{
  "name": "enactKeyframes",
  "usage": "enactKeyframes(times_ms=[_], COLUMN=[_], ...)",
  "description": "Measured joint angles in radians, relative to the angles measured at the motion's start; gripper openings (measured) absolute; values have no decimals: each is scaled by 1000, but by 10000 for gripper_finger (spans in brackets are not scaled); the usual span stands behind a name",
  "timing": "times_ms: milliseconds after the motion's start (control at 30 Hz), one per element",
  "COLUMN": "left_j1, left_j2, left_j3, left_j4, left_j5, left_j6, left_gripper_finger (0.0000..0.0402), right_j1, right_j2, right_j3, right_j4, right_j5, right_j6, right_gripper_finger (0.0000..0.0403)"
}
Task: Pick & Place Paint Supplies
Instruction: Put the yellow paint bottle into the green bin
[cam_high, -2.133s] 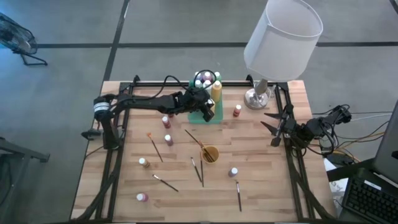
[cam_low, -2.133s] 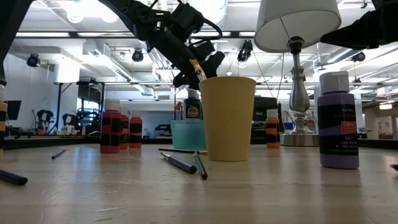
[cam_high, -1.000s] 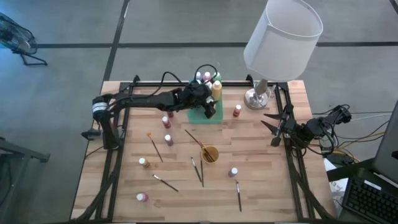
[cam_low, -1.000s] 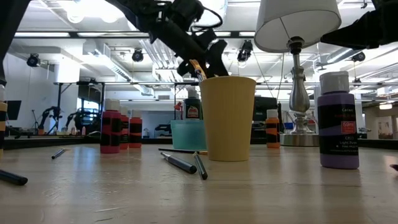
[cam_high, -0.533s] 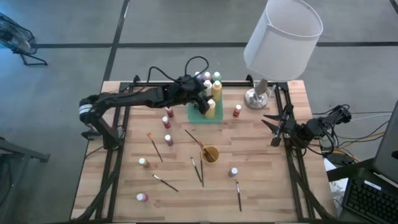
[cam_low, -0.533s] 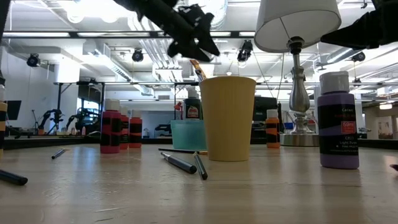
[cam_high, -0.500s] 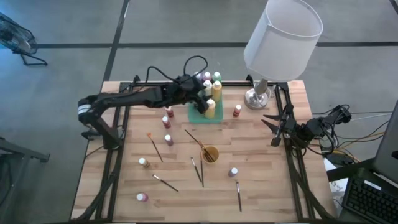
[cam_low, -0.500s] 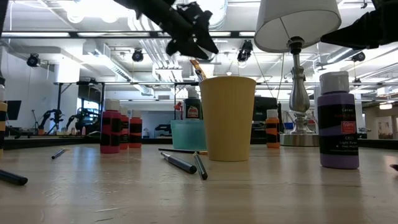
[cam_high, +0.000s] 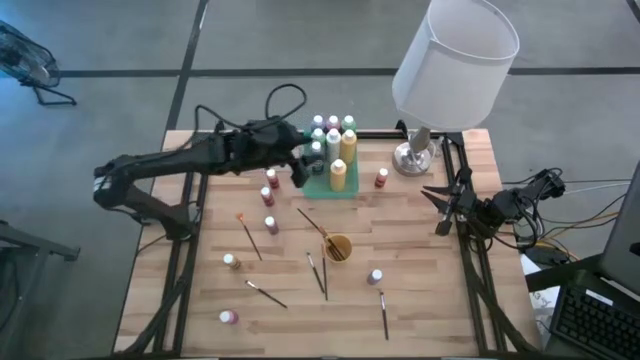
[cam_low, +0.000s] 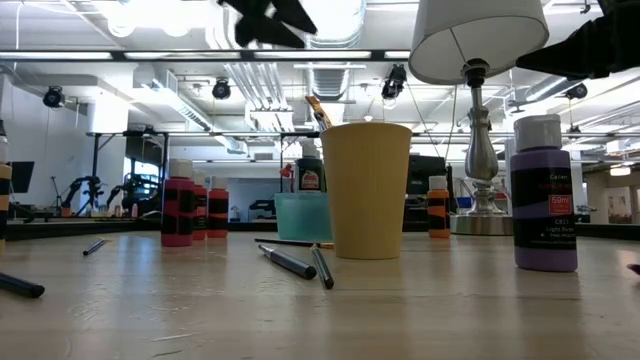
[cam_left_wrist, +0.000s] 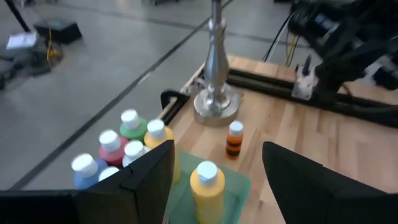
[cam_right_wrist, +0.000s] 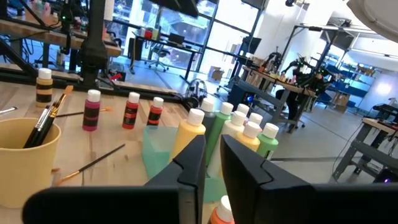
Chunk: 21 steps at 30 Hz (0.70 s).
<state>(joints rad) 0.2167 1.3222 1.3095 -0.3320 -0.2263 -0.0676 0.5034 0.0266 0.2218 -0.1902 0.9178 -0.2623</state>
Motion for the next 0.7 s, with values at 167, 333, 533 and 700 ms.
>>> enactKeyframes(times_ms=[167,333,533,700], left_j1=[-11,-13,-13,-13], left_j2=[-130,-277,-444,-548], left_j3=[-65,-170,-297,-384], left_j4=[13,59,104,115], left_j5=[0,-3,-4,-4], left_j6=[12,12,15,6], left_gripper_finger=[248,248,248,248], right_j1=[0,0,0,0], right_j2=[0,0,0,0], right_j3=[0,0,0,0], right_j4=[0,0,0,0], right_j5=[0,0,0,0], right_j6=[0,0,0,-12], right_gripper_finger=[48,63,85,101])
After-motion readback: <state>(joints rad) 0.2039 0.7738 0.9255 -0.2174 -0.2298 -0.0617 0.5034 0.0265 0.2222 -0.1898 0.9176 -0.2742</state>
